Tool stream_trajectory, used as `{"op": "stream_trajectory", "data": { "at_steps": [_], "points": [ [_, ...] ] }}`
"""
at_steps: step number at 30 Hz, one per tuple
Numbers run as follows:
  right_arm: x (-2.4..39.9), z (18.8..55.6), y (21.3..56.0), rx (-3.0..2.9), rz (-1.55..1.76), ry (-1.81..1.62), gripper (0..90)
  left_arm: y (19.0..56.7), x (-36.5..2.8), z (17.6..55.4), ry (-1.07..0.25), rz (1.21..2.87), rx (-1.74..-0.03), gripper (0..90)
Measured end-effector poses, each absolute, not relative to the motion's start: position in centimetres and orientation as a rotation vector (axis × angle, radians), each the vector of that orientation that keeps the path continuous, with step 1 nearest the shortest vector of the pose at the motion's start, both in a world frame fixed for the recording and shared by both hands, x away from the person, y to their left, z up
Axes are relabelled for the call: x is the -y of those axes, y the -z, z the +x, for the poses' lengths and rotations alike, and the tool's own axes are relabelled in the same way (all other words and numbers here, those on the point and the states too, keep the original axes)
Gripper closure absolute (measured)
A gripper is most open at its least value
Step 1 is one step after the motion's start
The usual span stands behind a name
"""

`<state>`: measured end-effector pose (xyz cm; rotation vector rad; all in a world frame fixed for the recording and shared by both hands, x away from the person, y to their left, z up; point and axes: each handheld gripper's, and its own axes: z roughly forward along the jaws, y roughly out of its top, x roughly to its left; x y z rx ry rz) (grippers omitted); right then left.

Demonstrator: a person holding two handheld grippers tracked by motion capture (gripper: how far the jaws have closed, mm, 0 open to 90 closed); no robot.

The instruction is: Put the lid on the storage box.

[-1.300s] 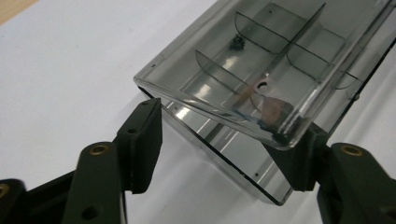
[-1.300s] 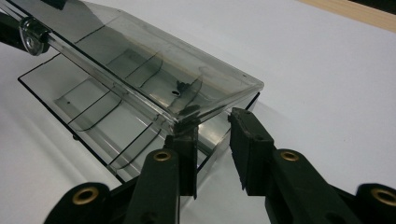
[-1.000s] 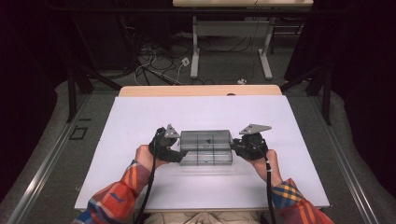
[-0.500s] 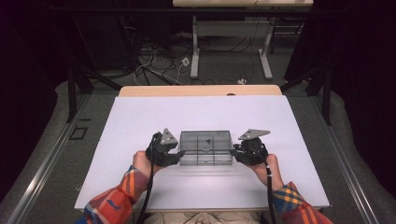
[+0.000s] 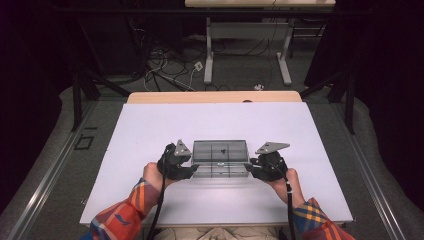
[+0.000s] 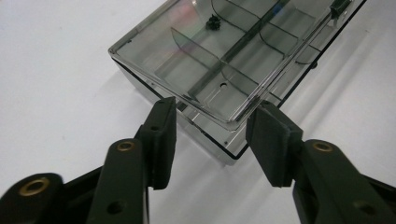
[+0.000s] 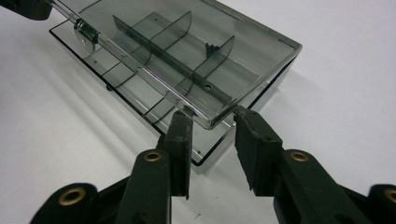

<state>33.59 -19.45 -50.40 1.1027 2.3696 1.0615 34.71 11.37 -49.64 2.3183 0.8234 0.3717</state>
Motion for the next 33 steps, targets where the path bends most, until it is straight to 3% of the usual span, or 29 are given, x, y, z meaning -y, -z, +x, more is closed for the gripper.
{"op": "stream_trajectory", "data": {
  "at_steps": [8,21,33],
  "points": [
    [19.2,33.5,50.7,-2.399,1.11,-1.033,67.9,50.2,-11.8,34.5,-0.336,2.354,-0.826,45.1],
    [19.0,33.6,51.2,-2.457,1.11,-0.979,67.6,50.9,-11.5,34.3,-0.331,2.38,-0.797,56.8],
    [19.0,33.7,51.6,-2.482,1.125,-0.962,64.3,51.4,-11.3,34.4,-0.299,2.419,-0.801,52.5]
  ]
}}
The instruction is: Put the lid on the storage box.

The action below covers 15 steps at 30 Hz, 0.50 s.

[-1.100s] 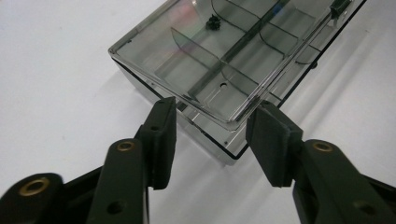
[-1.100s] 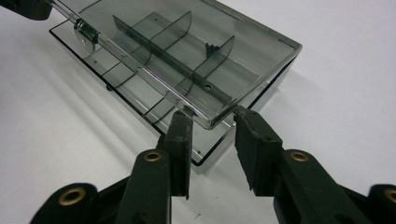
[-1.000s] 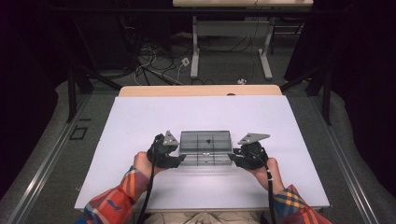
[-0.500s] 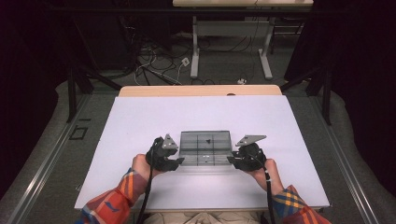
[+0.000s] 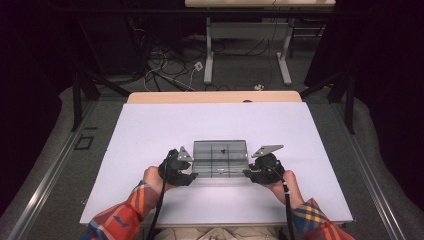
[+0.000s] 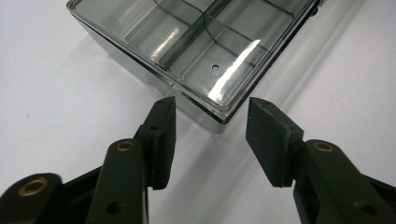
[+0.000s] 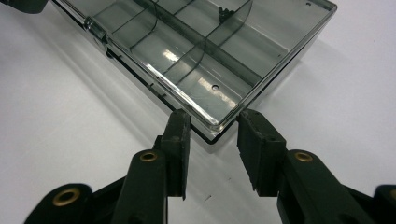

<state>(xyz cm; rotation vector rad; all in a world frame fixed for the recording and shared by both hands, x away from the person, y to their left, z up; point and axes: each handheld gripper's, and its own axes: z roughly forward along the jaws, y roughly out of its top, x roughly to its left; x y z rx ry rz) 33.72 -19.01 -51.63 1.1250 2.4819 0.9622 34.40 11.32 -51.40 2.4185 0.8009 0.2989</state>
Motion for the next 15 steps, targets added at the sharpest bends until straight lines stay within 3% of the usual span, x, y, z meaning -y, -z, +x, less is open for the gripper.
{"op": "stream_trajectory", "data": {
  "at_steps": [7,15],
  "points": [
    [19.1,33.9,51.9,-2.506,1.124,-0.944,56.3,51.6,-11.5,34.6,-0.279,2.431,-0.818,40.9],
    [19.6,33.8,51.9,-2.526,1.122,-0.975,34.7,51.6,-12.3,34.1,-0.277,2.405,-0.844,24.3]
  ]
}}
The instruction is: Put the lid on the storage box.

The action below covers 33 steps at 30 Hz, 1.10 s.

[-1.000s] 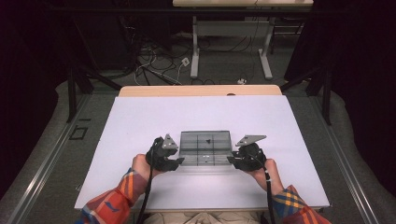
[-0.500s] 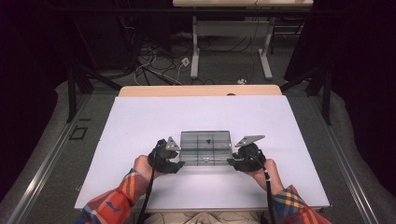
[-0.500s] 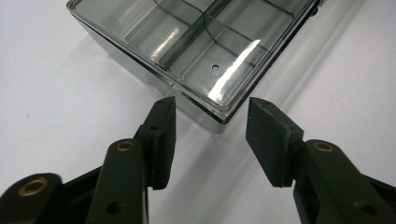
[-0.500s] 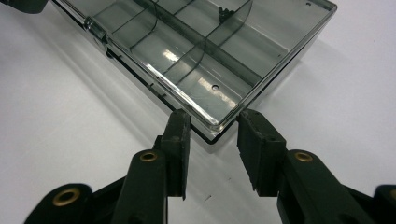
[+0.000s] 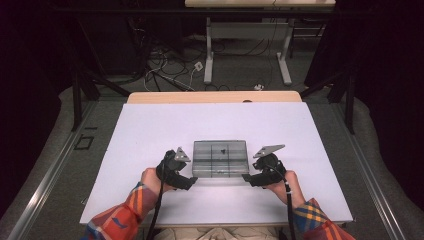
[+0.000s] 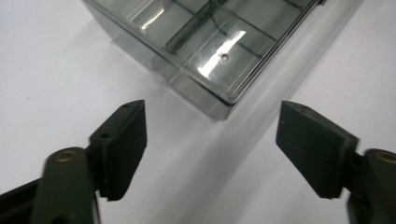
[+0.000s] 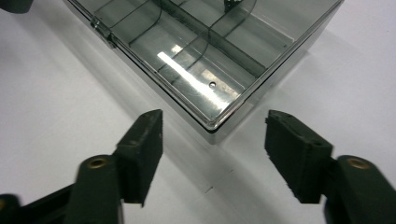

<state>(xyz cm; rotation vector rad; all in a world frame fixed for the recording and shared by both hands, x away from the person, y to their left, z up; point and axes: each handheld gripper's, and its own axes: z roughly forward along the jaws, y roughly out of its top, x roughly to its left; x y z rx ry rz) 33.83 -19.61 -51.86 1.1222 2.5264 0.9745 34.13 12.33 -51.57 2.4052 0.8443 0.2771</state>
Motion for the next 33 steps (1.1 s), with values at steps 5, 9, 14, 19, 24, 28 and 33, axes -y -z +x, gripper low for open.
{"op": "stream_trajectory", "data": {
  "at_steps": [5,9,14,19,24,28,33],
  "points": [
    [20.2,33.2,51.9,-2.541,1.115,-1.014,22.3,51.3,-13.5,33.7,-0.3,2.382,-0.863,15.8],
    [21.1,32.8,51.8,-2.535,1.122,-1.032,15.7,51.2,-14.2,33.3,-0.316,2.359,-0.882,11.3],
    [21.9,32.3,51.9,-2.52,1.115,-1.056,11.8,51.0,-14.8,32.9,-0.337,2.352,-0.896,4.9],
    [22.5,31.9,51.9,-2.522,1.113,-1.063,8.0,51.1,-15.3,32.5,-0.343,2.348,-0.903,0.2],
    [23.0,31.4,51.9,-2.506,1.105,-1.076,5.3,51.2,-15.8,32.1,-0.344,2.336,-0.911,0.0],
    [23.5,31.1,51.9,-2.478,1.101,-1.09,4.0,51.2,-16.3,31.9,-0.343,2.343,-0.912,0.0],
    [24.4,30.6,51.9,-2.46,1.112,-1.089,3.1,51.4,-16.6,31.6,-0.344,2.343,-0.918,0.0]
  ]
}}
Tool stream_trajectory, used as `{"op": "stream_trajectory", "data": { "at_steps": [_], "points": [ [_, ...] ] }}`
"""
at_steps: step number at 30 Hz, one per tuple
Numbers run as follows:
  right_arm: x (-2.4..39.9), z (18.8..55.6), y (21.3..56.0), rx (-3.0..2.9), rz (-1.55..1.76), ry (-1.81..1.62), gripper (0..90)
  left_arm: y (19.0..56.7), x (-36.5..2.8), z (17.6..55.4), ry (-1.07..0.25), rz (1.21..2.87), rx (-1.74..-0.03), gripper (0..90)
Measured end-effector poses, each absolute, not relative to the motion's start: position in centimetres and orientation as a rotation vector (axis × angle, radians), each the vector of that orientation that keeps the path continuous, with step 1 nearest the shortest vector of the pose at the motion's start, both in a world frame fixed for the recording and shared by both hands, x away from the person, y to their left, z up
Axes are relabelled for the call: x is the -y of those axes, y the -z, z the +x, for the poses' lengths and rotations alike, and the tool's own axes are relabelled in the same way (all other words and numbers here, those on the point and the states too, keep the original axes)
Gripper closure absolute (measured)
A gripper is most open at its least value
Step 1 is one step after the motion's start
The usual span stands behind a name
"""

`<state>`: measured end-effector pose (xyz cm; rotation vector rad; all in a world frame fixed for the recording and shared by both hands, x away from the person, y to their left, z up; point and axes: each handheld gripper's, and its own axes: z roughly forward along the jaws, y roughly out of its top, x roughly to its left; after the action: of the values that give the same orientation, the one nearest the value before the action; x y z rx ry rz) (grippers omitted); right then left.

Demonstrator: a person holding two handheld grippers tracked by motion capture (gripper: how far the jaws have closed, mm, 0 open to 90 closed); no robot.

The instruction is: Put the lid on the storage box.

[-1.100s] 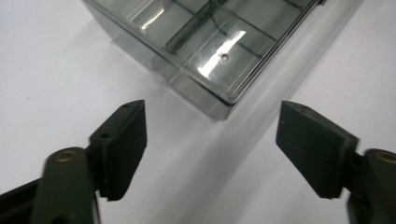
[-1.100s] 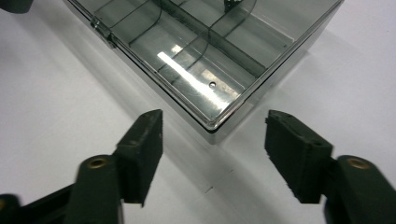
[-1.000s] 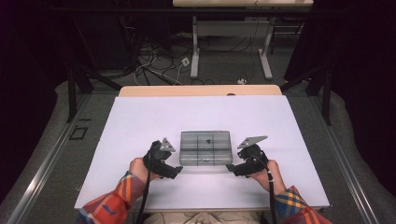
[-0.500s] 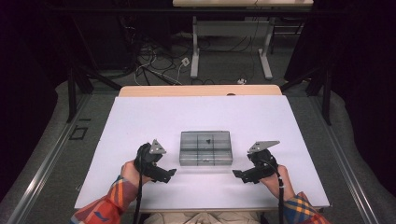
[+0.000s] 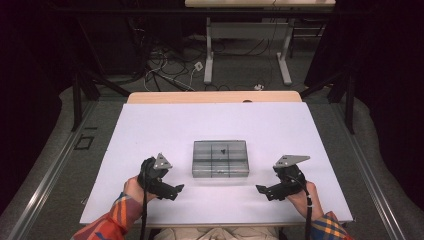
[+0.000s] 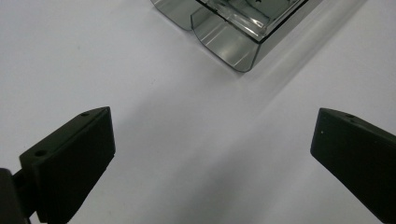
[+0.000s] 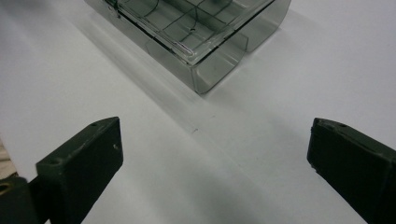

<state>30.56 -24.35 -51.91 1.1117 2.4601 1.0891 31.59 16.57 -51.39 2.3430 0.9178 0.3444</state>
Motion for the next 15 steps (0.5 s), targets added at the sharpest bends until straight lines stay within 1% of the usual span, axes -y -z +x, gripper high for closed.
{"op": "stream_trajectory", "data": {
  "at_steps": [15],
  "points": [
    [25.7,29.5,52.4,-2.427,1.116,-1.094,2.1,52.1,-17.5,30.9,-0.318,2.342,-0.943,0.0]
  ]
}}
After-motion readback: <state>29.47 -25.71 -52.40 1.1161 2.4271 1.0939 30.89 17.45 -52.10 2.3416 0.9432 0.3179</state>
